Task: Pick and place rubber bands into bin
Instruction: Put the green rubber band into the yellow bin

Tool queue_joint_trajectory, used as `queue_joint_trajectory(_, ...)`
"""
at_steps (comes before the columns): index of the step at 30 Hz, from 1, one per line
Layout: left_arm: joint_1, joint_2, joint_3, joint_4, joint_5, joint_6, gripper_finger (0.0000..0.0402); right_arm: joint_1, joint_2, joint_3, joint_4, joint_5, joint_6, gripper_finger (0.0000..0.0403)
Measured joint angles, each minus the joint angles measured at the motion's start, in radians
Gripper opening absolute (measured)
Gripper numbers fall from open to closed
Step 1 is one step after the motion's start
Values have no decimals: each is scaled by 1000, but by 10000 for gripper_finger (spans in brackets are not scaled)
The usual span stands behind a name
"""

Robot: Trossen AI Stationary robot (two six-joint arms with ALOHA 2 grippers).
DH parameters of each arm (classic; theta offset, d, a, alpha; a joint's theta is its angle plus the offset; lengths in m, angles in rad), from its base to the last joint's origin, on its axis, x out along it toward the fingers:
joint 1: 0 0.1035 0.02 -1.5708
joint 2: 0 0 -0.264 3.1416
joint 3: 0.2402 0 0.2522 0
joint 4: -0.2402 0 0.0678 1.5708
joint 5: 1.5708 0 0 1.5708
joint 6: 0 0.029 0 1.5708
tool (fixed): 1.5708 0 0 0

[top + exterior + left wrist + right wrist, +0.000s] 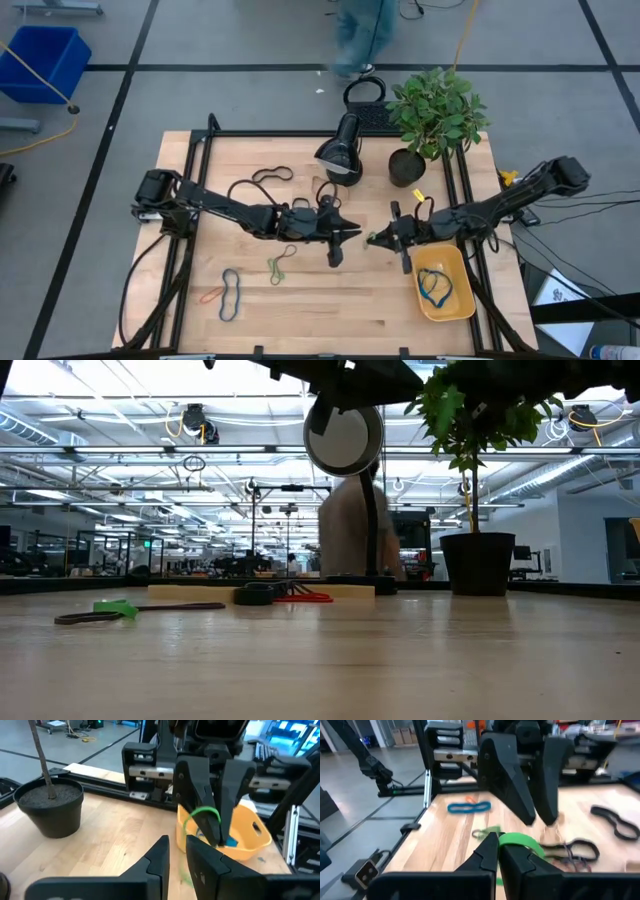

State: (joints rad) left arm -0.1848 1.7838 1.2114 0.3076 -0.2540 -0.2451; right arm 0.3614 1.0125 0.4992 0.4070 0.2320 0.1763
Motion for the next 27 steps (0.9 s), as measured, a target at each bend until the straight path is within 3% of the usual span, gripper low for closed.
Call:
queue_joint_trajectory(9, 0, -20, 0, -98, 52, -3, 72, 15, -210, 0, -451, -145, 202, 1)
queue_joint_trajectory(16, 4, -18, 0, -98, 52, -2, 72, 103, -373, 0, -768, -238, 428, 1)
queue_joint_trajectory(22, 8, -18, 0, -99, 47, -2, 72, 229, -478, 0, -894, -287, 619, 0)
queue_joint_trajectory(27, 8, -18, 0, -102, 45, -2, 72, 328, -488, 0, -1004, -290, 768, 0)
